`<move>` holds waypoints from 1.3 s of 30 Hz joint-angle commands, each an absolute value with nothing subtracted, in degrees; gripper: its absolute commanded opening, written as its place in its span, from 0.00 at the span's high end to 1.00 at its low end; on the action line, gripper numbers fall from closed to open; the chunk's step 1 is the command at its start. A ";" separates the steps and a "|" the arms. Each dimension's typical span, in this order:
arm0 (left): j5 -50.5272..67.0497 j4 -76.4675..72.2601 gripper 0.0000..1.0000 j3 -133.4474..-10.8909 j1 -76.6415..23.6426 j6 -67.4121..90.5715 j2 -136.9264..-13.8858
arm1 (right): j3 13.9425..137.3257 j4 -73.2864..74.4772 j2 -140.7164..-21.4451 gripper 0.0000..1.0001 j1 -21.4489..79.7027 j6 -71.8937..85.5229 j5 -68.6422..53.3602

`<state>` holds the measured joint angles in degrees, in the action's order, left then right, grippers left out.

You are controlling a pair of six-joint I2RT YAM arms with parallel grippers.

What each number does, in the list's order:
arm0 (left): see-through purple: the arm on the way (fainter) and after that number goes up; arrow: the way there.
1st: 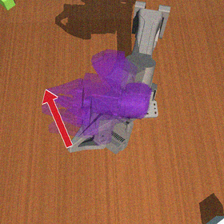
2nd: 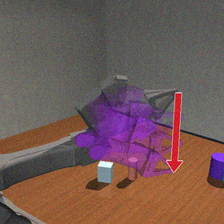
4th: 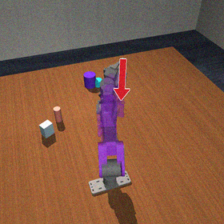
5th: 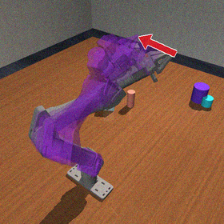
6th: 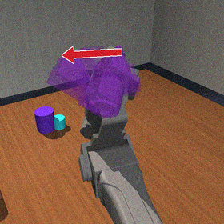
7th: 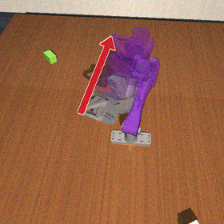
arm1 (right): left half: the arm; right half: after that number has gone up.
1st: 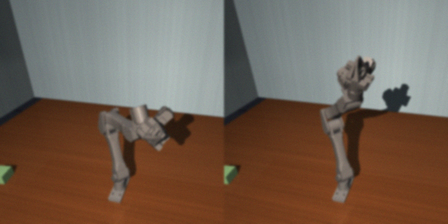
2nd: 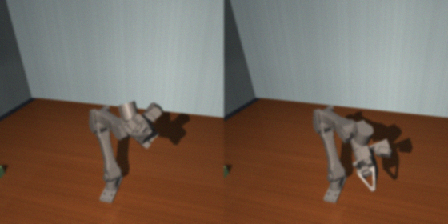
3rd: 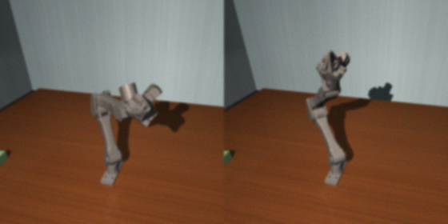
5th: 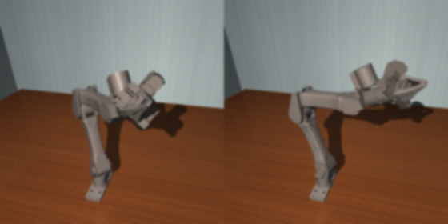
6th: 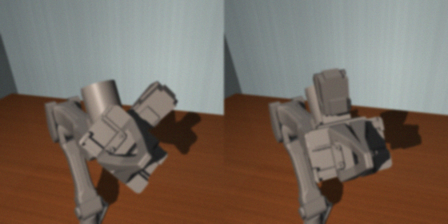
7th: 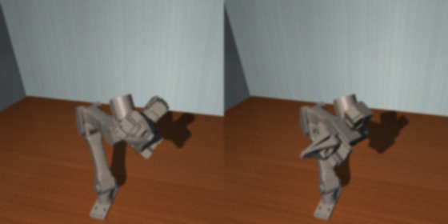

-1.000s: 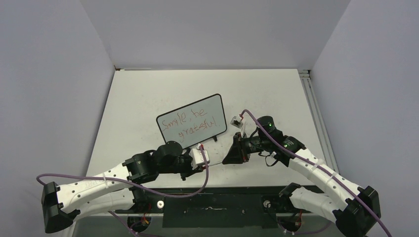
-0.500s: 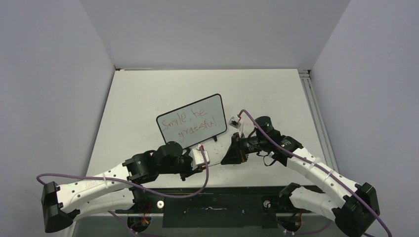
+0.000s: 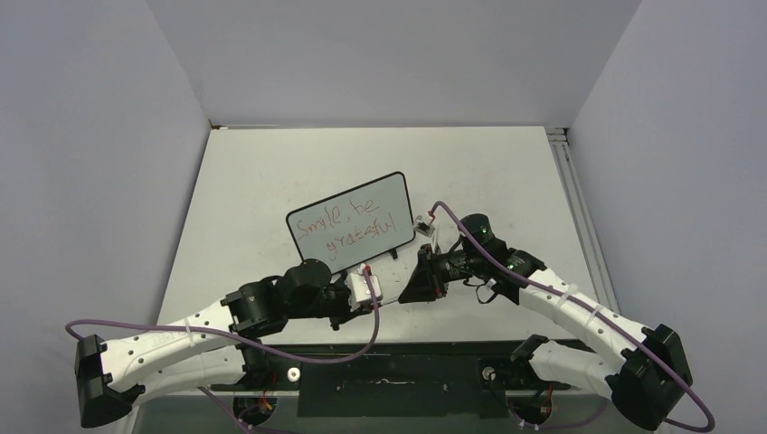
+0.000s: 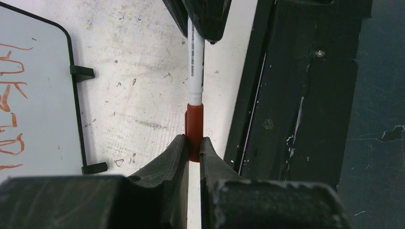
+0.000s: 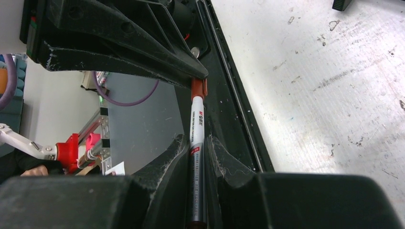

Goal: Write a sentence on the whiteboard
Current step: Close the whiteboard marker.

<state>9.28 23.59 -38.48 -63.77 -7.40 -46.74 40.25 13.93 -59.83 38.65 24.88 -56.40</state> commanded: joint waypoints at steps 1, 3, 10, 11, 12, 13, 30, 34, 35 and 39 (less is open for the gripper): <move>9.53 17.72 1.00 -40.69 -64.09 -8.22 -46.74 | 39.51 9.05 -61.19 0.95 40.32 25.84 -56.66; 9.35 16.79 1.00 -40.99 -64.10 -7.98 -47.45 | 39.12 7.48 -61.49 0.95 41.18 26.89 -56.16; 8.57 12.77 1.00 -40.62 -64.16 -6.38 -47.78 | 36.30 1.54 -61.62 0.95 44.00 30.93 -55.02; 8.45 12.12 1.00 -40.48 -64.16 -6.13 -47.67 | 36.16 1.06 -61.71 0.95 44.41 31.13 -54.76; 8.44 11.57 1.00 -40.39 -64.17 -6.07 -47.57 | 36.06 0.78 -61.84 0.95 44.77 31.34 -54.57; 8.36 11.09 1.00 -40.42 -64.16 -6.07 -47.63 | 35.96 0.66 -62.10 0.95 45.07 31.37 -54.36; 10.99 5.52 1.00 -40.48 -64.24 -5.45 -47.97 | 33.87 -5.94 -65.42 0.95 48.83 34.13 -53.68; 11.31 4.82 1.00 -40.52 -64.31 -5.30 -48.14 | 33.63 -6.16 -65.86 0.95 49.39 34.26 -53.29; 11.33 4.61 1.00 -40.42 -64.33 -5.21 -48.16 | 33.58 -6.20 -65.90 0.95 49.58 34.34 -53.22; 11.51 3.98 1.00 -40.26 -64.64 -4.85 -48.42 | 33.57 -6.58 -65.86 0.95 50.09 34.64 -52.87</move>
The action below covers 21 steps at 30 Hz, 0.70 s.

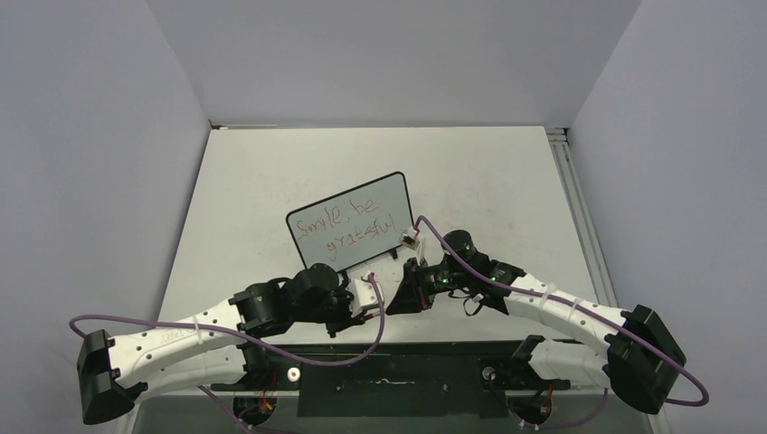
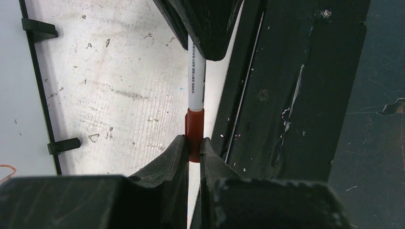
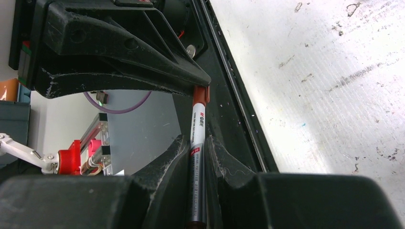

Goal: Write a sentence on the whiteboard
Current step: Close the whiteboard marker.

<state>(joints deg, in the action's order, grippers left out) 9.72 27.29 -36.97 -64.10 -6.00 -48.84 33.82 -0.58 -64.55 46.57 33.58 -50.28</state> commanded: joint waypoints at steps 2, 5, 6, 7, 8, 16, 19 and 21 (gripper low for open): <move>11.52 3.85 1.00 -40.25 -64.76 -4.74 -48.58 | 33.45 -7.12 -65.91 0.95 50.44 34.99 -52.82; 11.43 3.63 1.00 -40.14 -65.01 -4.63 -48.69 | 33.31 -7.79 -65.87 0.95 51.00 35.41 -52.58; 11.35 3.41 1.00 -40.16 -65.11 -4.61 -48.69 | 33.31 -7.86 -65.77 0.95 51.18 35.43 -52.44; 11.27 3.26 1.00 -40.10 -65.19 -4.59 -48.77 | 33.24 -7.92 -65.81 0.95 51.35 35.50 -52.39; 11.27 3.07 1.00 -40.04 -65.28 -4.52 -48.82 | 33.23 -7.99 -65.75 0.95 51.51 35.52 -52.26; 10.90 1.62 1.00 -39.89 -65.73 -4.48 -49.04 | 32.65 -8.63 -65.46 0.95 52.18 36.28 -51.60; 10.90 1.05 1.00 -39.77 -65.74 -4.18 -48.97 | 32.53 -8.93 -65.34 0.95 52.50 36.60 -51.42; 10.90 0.88 1.00 -39.64 -65.79 -4.04 -48.87 | 32.52 -9.01 -65.43 0.95 52.66 36.68 -51.25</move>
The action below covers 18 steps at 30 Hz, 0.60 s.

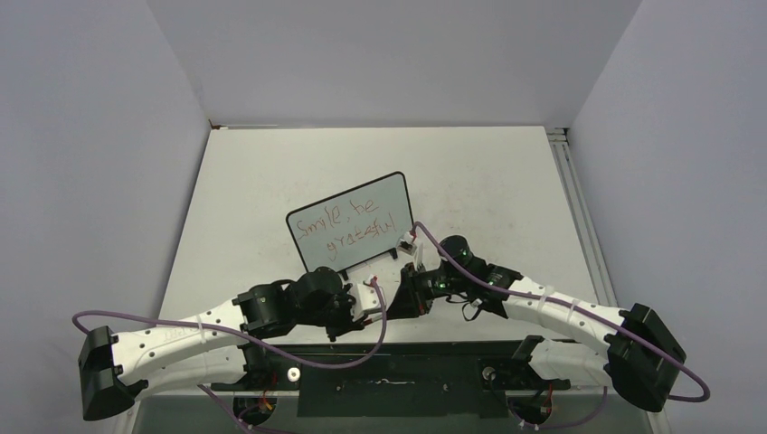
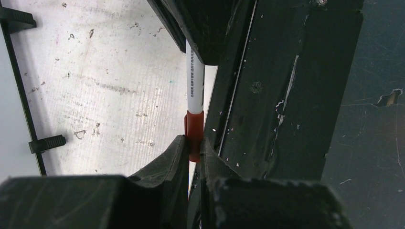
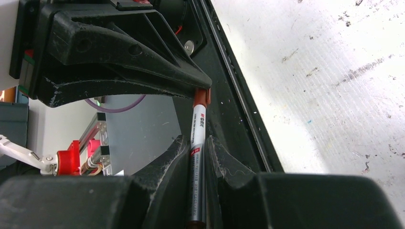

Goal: Write a sentence on the whiteboard
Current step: Close the whiteboard marker.

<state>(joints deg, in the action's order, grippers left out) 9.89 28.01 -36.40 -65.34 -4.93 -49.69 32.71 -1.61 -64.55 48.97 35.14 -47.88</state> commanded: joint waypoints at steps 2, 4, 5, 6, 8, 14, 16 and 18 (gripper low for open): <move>10.99 0.88 1.00 -39.56 -65.83 -3.94 -48.87 | 32.46 -9.32 -65.47 0.95 52.88 36.90 -51.16; 11.00 0.88 1.00 -39.47 -65.83 -3.87 -48.87 | 32.44 -9.46 -65.54 0.95 53.10 37.01 -50.98; 10.94 0.88 1.00 -39.46 -65.83 -3.87 -48.87 | 32.46 -9.49 -65.44 0.95 53.12 37.07 -50.86; 10.90 0.88 1.00 -39.46 -65.83 -3.86 -48.82 | 32.43 -9.56 -65.42 0.95 53.24 37.08 -50.81; 10.82 0.88 1.00 -39.40 -65.83 -3.86 -48.70 | 32.38 -9.58 -65.50 0.95 53.41 37.12 -50.57; 10.98 3.32 1.00 -40.95 -65.84 -5.43 -49.35 | 33.07 -5.45 -64.76 0.95 53.57 34.89 -47.44; 10.91 6.96 1.00 -42.37 -65.83 -6.33 -49.84 | 33.39 -3.81 -63.87 0.95 53.53 33.80 -45.55; 10.73 11.74 1.00 -44.11 -65.83 -7.10 -50.28 | 33.40 -3.13 -63.12 0.95 53.21 33.50 -43.95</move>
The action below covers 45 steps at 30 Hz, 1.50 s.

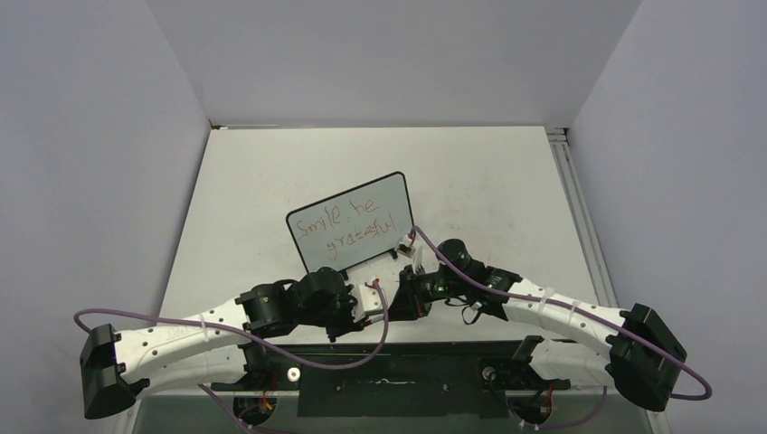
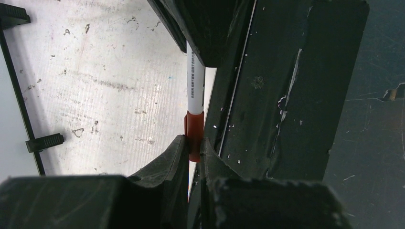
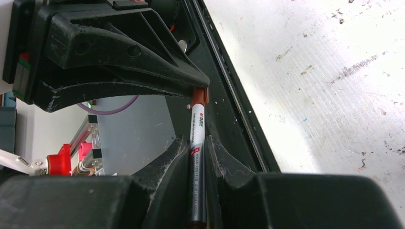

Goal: Write a sentence on the whiteboard
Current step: Close the whiteboard marker.

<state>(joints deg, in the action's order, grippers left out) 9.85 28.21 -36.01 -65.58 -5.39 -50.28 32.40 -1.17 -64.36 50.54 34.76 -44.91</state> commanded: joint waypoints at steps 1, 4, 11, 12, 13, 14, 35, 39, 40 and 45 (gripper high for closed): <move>10.44 14.00 1.00 -44.86 -65.83 -7.50 -50.42 | 33.35 -3.15 -62.57 0.95 52.95 33.47 -43.32; 8.43 20.02 1.00 -46.60 -65.83 -8.20 -50.28 | 33.27 -3.09 -60.85 0.95 51.51 33.35 -42.15; 2.33 26.09 1.00 -49.09 -65.83 -9.50 -47.03 | 32.11 -4.71 -55.85 0.95 45.11 34.78 -43.72; 1.65 26.58 1.00 -49.99 -65.83 -9.94 -46.95 | 31.86 -5.19 -55.32 0.95 44.41 35.14 -44.21; 1.06 27.15 1.00 -50.84 -65.83 -10.34 -47.04 | 31.72 -5.77 -54.87 0.95 43.93 35.46 -44.63; 0.66 27.73 1.00 -51.94 -65.83 -10.88 -47.21 | 31.57 -6.14 -54.56 0.95 43.68 35.66 -44.72; -7.42 34.35 0.57 -63.35 -65.83 -12.30 -47.28 | 25.33 -11.09 -44.55 0.95 43.21 42.06 -28.21; -10.20 29.37 0.40 -61.73 -65.59 -4.54 -46.10 | 22.31 -17.78 -41.31 0.95 43.20 45.55 -25.90; -11.57 27.51 0.34 -60.89 -65.32 -0.33 -45.80 | 21.64 -19.31 -40.47 0.95 43.16 46.28 -25.54; -15.66 16.63 0.23 -55.59 -62.12 21.75 -43.20 | 19.23 -27.57 -35.40 0.95 43.25 49.09 -21.39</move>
